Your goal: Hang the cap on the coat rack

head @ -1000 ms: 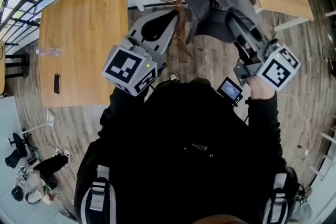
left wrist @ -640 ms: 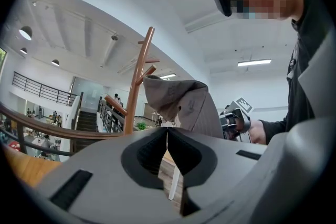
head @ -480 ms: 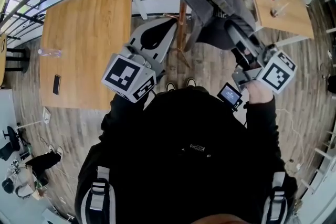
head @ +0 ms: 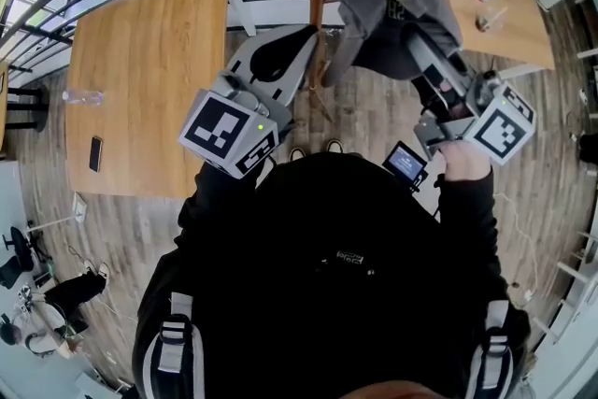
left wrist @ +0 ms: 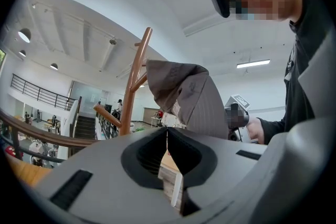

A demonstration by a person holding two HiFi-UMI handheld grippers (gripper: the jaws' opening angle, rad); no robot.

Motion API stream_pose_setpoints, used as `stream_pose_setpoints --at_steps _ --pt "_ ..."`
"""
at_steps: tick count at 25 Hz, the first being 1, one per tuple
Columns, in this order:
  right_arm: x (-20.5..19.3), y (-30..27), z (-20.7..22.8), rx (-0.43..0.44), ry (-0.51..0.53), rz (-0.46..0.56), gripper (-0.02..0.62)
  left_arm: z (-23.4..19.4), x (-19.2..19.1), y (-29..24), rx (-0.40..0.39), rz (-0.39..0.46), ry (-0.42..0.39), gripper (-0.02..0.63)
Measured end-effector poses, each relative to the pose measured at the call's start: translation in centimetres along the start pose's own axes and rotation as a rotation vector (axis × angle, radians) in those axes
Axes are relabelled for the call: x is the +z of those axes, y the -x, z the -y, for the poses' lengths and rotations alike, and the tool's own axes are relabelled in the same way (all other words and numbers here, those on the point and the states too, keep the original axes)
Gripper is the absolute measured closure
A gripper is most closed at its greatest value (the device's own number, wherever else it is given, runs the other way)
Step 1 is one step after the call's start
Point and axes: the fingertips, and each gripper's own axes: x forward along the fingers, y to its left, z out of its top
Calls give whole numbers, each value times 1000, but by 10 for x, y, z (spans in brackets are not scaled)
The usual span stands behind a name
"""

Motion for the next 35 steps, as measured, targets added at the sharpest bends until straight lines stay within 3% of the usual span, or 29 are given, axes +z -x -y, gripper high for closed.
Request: stream_pose_setpoints --at_steps 8,11,14,18,29,35 --pt "7 -10 -12 8 -10 7 569 0 10 5 -10 -5 -9 601" --pt "15 -15 -20 21 24 6 569 -3 16 6 22 -7 -41 601" --pt "16 -21 -14 -48 90 0 569 -8 10 2 106 -47 -81 601" --pt "0 -27 8 -186 212 -21 569 -19 -28 -17 138 -117 -33 601" --pt "-5 -35 -3 -217 219 -28 569 -31 -13 -22 197 -84 -9 601" --pt "11 -23 -16 -253 256 3 569 -15 9 -20 201 -49 -72 601"
